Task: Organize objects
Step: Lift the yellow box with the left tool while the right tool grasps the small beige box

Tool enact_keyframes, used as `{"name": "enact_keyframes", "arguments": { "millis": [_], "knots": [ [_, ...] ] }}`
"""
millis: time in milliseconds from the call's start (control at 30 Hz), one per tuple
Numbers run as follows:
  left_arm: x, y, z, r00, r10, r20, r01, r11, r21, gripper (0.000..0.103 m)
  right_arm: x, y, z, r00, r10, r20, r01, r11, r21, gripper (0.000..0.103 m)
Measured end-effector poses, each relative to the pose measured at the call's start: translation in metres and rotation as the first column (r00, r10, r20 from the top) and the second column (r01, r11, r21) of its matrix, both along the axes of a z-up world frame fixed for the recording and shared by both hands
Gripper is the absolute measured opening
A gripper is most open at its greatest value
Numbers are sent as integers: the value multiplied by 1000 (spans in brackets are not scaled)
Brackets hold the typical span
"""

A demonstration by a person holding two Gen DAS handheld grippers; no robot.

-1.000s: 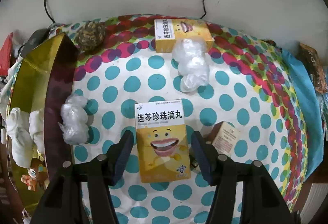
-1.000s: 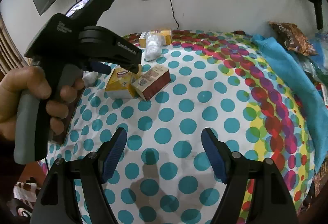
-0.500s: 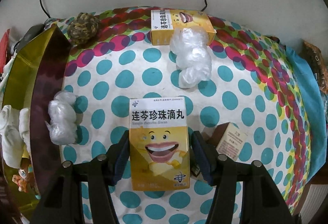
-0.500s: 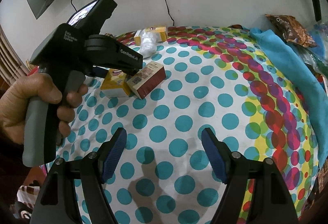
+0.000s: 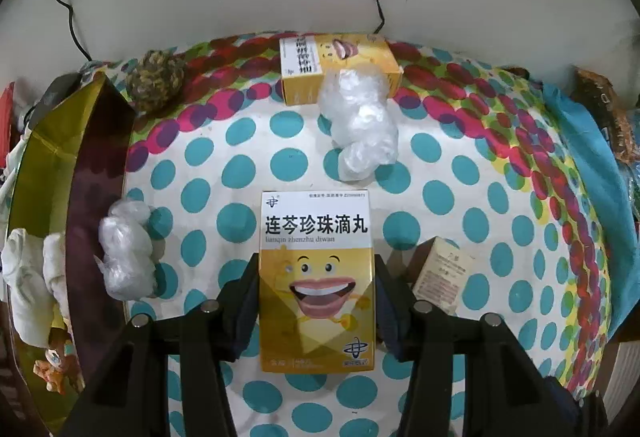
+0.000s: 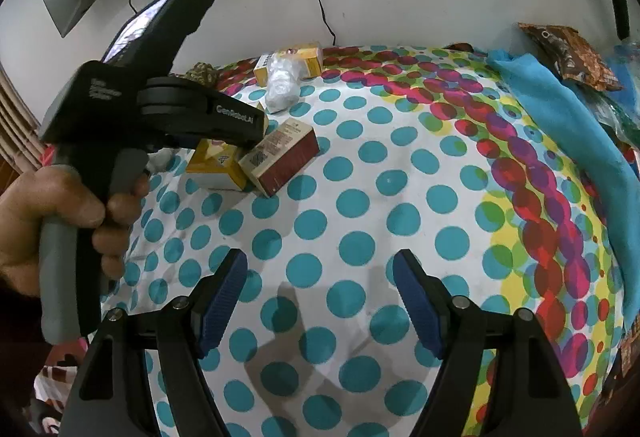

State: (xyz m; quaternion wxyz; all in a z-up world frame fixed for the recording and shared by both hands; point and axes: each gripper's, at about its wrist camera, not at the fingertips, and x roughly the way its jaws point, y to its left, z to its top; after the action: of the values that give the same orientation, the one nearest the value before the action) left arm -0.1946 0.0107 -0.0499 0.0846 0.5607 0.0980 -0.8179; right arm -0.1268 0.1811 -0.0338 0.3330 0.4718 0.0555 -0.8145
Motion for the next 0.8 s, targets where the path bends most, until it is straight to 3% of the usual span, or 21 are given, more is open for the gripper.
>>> {"name": "enact_keyframes", "arguments": {
  "millis": [367,800],
  "knots": [
    [21,-22,30,998,2,-65,-1,1000,24,51,-12,-44,6,1000,23,-15,-23,1000,4,74],
    [41,-48,61,991,36,-128,-30,998,48,51,-31,-102,-13,999,-32,12,31,997,68,74]
  ]
}}
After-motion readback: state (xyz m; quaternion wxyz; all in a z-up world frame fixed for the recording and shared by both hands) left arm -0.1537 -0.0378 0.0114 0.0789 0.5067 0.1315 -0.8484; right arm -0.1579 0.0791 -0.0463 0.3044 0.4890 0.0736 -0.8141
